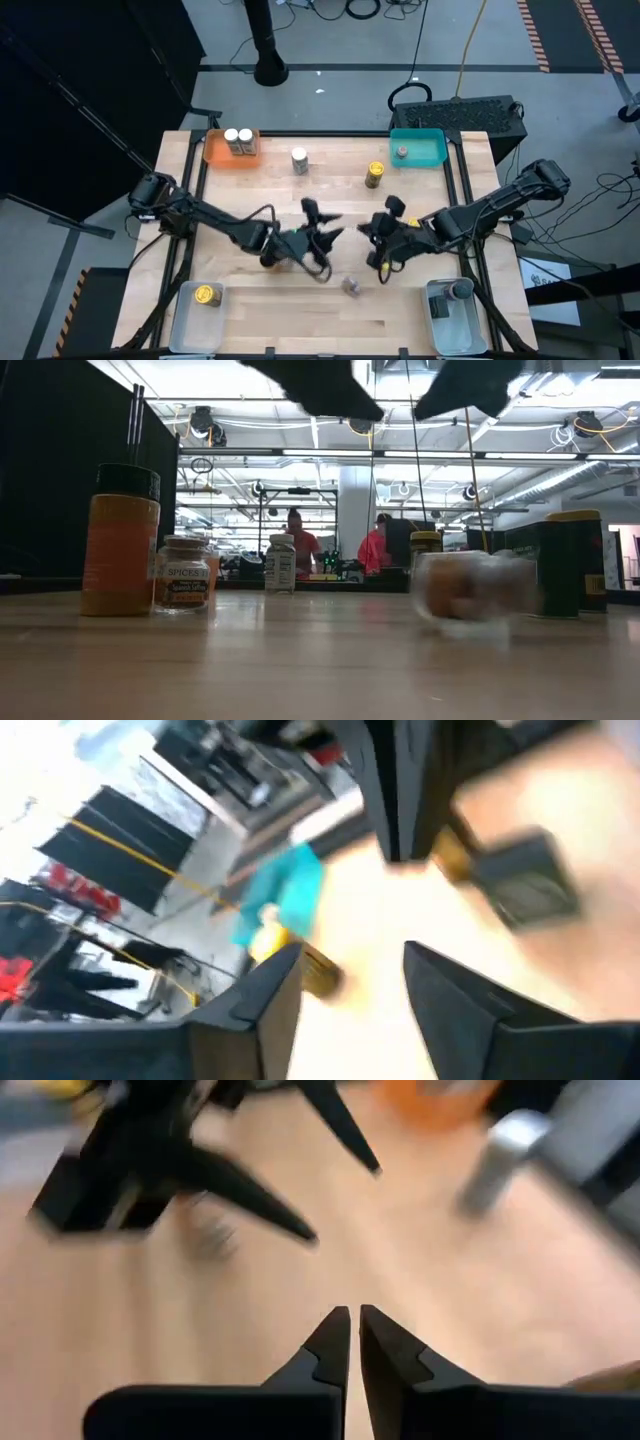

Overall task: Sort spices by type
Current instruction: Put the brown seasoning bottle into the blue bin

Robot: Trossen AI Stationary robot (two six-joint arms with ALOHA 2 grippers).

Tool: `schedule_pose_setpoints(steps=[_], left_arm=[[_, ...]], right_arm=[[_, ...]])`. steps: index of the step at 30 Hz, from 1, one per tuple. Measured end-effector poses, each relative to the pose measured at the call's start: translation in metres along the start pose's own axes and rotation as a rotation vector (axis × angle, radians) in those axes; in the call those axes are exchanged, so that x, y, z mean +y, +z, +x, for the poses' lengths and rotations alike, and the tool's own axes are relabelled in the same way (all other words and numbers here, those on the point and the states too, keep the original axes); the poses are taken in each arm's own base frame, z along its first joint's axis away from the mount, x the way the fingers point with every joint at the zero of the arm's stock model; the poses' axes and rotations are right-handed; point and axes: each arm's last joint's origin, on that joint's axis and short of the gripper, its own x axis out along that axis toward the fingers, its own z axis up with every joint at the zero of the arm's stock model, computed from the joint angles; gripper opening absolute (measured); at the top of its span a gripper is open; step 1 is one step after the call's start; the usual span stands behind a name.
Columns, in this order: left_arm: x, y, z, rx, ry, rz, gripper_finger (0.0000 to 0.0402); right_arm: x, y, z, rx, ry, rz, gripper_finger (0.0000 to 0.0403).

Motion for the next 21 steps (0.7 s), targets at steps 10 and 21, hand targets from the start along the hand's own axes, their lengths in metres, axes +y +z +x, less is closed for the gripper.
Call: schedule_pose_setpoints(steps=[10,21], left_arm=[[-0.027,-0.002,-0.035,0.072,-0.173,-0.050,0.0177],[-0.045,0.005,-0.051,0.003,-0.398,-0.074,0.0177]], right_arm=[[0.085,-0.046,-0.007,0.389,0.736,0.081,0.0000],[0.136,-0.116,0.040,0.623,0.717,0.217,0.0000]])
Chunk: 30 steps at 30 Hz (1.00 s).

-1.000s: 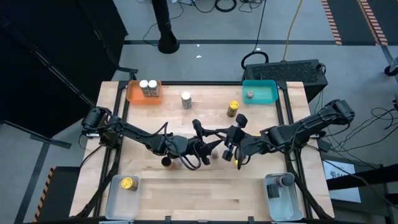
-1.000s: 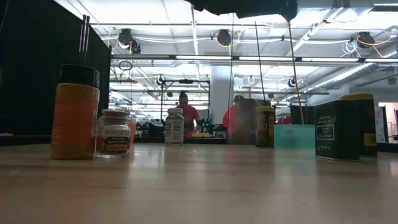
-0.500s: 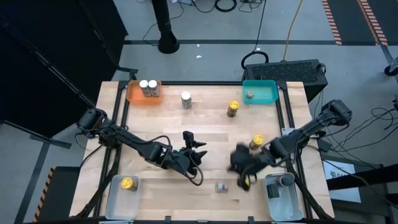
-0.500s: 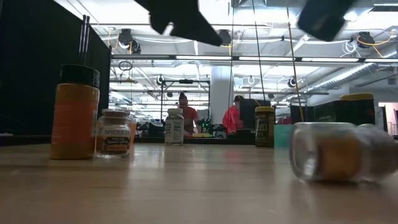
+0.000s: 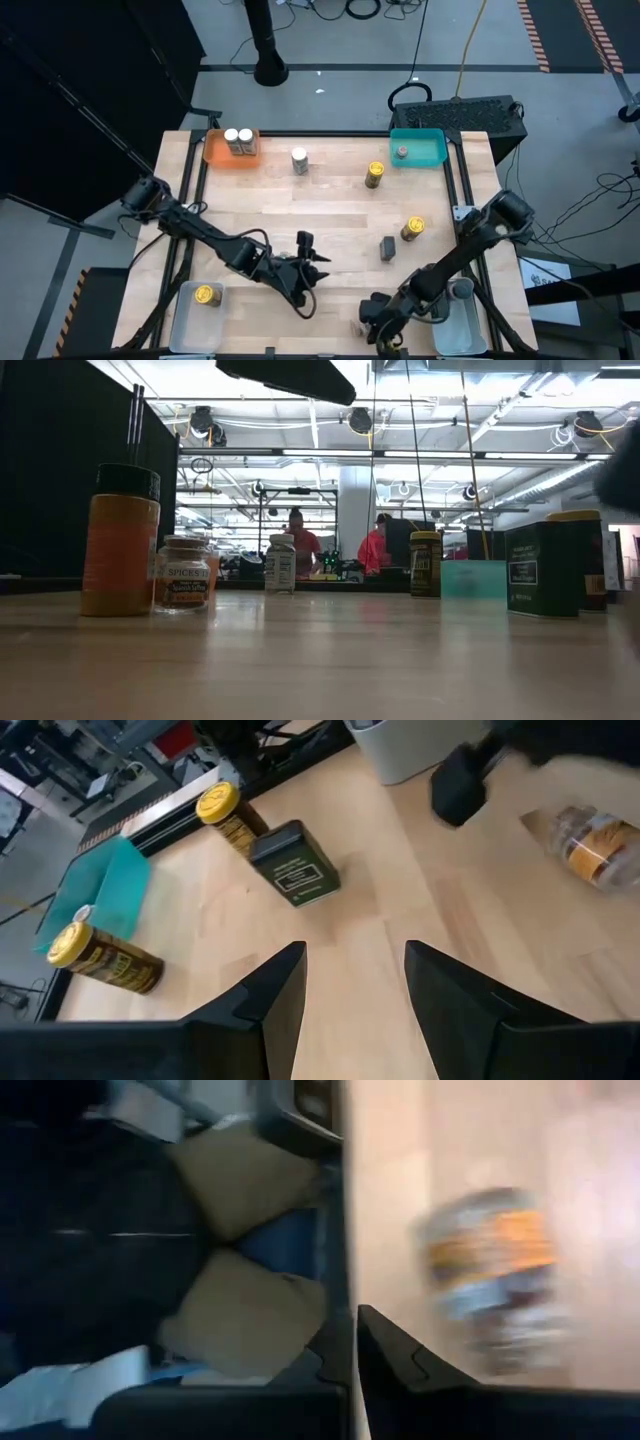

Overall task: Sort spices by type
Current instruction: Put the brown seasoning bottle into the blue bin

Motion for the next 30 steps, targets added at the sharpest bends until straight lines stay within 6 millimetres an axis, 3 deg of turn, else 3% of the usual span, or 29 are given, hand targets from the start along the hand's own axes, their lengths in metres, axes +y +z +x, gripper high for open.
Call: schedule_pose_setpoints(steps=[9,19,21,25,30], left_arm=[[-0.011,0.003,-0.007,-0.012,0.037,0.014,0.0177],[-0.016,0.002,-0.010,0.006,0.051,0.021,0.0177],[-0.022,0.000,-0.013,0.014,-0.028,0.023,0.0177],[-0.040,-0.002,-0.020,0.007,-0.356,0.009,0.0177],[-0.059,0.001,-0.031,-0.008,-0.595,-0.049,0.0173]], right_arm=[[-0.028,-0.002,0.025,0.003,-0.138,0.043,0.0000],[-0.029,0.021,0.004,-0.128,-0.186,0.026,0.0000],[-0.021,0.020,-0.003,-0.137,-0.158,0.007,0.0000],[-0.004,0.023,-0.008,-0.217,-0.062,-0.035,0.0000],[-0.004,0.022,-0.006,-0.228,-0.069,-0.069,0.0000]])
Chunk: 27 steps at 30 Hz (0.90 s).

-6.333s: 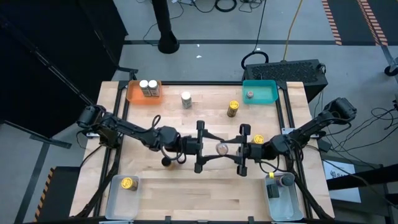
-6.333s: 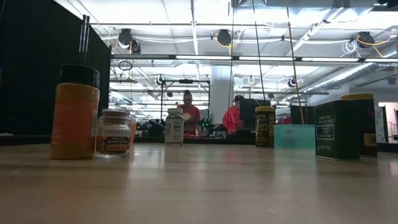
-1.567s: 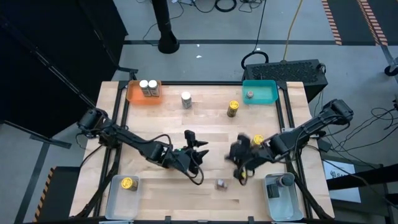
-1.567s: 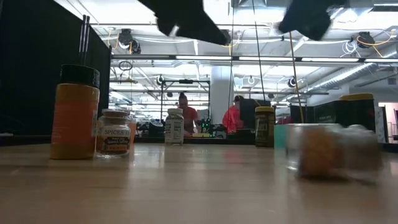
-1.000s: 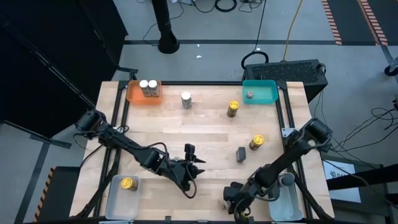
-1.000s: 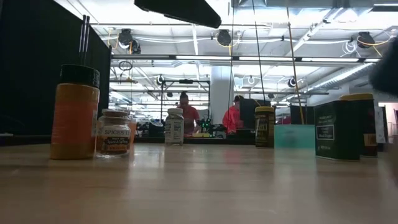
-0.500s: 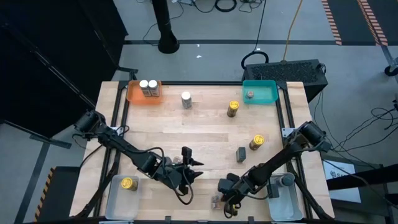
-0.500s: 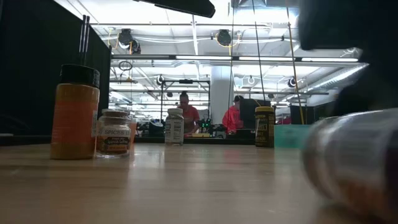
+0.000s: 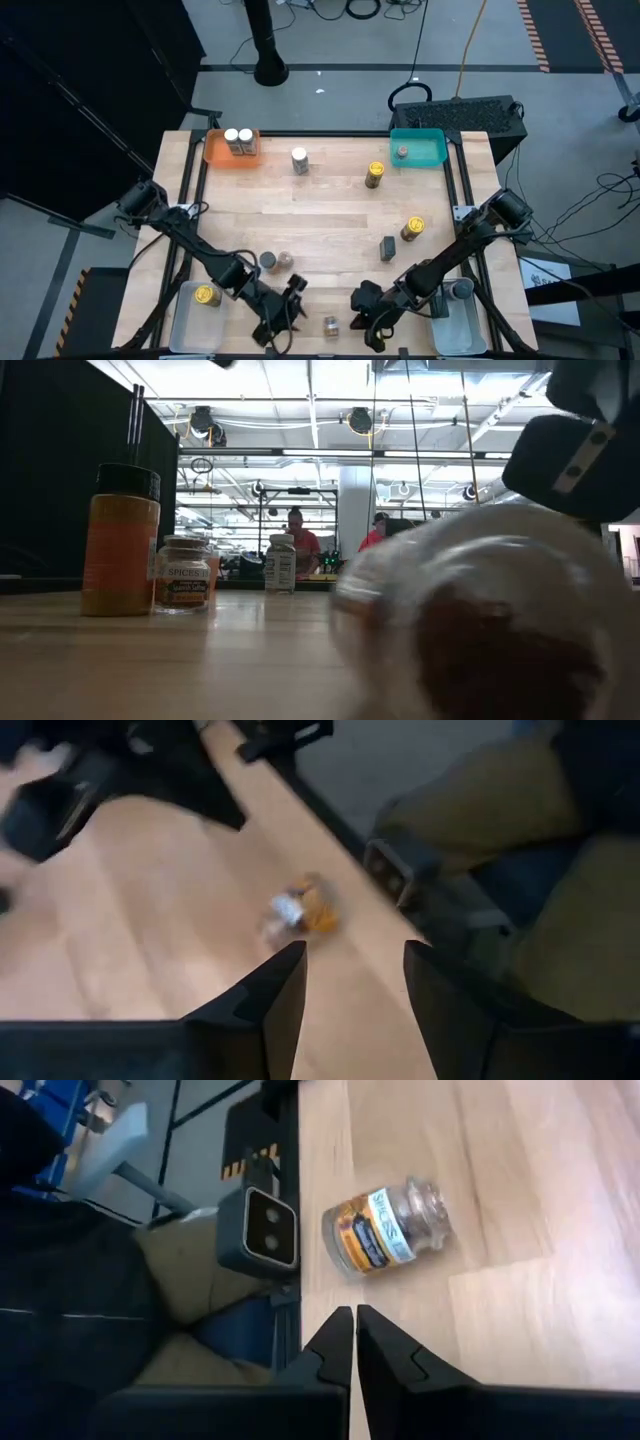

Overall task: Sort spices by type
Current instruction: Put the brown seasoning bottle into the blue bin

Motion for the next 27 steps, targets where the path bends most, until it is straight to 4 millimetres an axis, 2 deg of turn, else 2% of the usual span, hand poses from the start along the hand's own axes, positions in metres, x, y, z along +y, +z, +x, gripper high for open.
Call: schedule_pose_setpoints(steps=[5,10,11,17,21,27], left_arm=[[-0.009,0.000,0.014,-0.050,0.005,0.027,0.0127],[-0.010,-0.007,0.040,-0.104,0.051,0.062,0.0022],[-0.011,-0.009,0.044,-0.105,0.050,0.055,0.0012],[-0.018,-0.015,0.054,-0.092,0.072,0.022,0.0005],[-0.021,-0.027,0.063,-0.031,0.070,0.004,0.0004],[-0.041,-0.043,0.077,0.033,0.024,-0.032,0.0003]], right_arm=[[0.006,0.006,0.001,-0.058,-0.013,-0.065,0.0000],[0.022,0.014,-0.001,-0.079,-0.038,-0.155,0.0000],[0.026,0.015,-0.003,-0.088,-0.052,-0.170,0.0000],[0.052,0.023,-0.025,-0.158,-0.170,-0.283,0.0000],[0.068,0.032,-0.038,-0.219,-0.208,-0.338,0.0000],[0.076,0.034,-0.042,-0.260,-0.196,-0.356,0.0000]])
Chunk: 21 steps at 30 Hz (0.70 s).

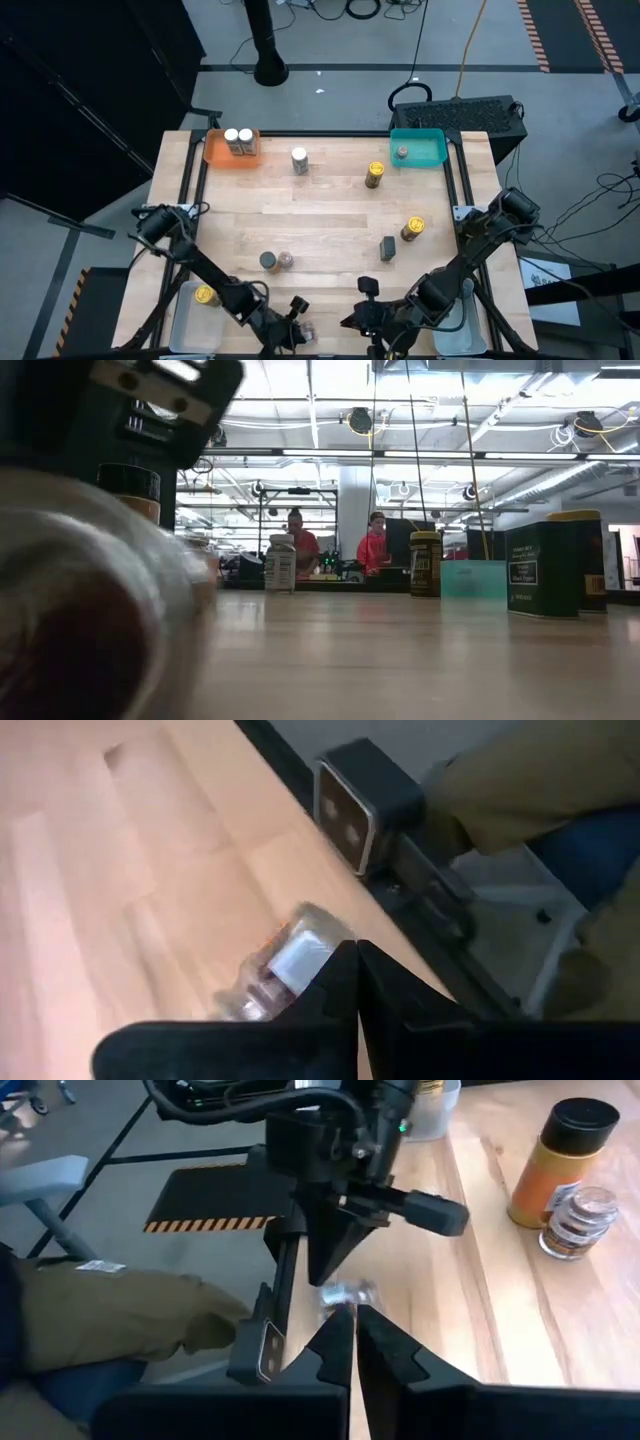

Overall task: Sort spices by type
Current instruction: Put the brown seasoning bottle into the blue bin

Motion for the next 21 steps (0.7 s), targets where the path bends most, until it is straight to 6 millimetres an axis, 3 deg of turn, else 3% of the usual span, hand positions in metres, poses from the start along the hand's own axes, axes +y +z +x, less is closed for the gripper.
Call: schedule_pose_setpoints(steps=[10,14,17,21], left_arm=[[0.003,-0.012,-0.003,0.090,0.307,-0.013,0.0002],[0.006,-0.006,-0.008,0.056,0.412,-0.011,0.0002],[0.007,0.000,-0.015,0.029,0.421,-0.015,0.0002],[0.003,0.004,-0.019,0.023,0.379,0.029,0.0002]], right_arm=[[-0.001,0.001,0.000,-0.035,-0.047,0.025,0.0000],[-0.001,0.001,0.000,-0.033,-0.049,0.074,0.0000],[-0.003,-0.002,0.002,-0.010,-0.065,0.102,0.0000],[-0.008,-0.014,0.009,0.083,-0.095,0.013,0.0000]])
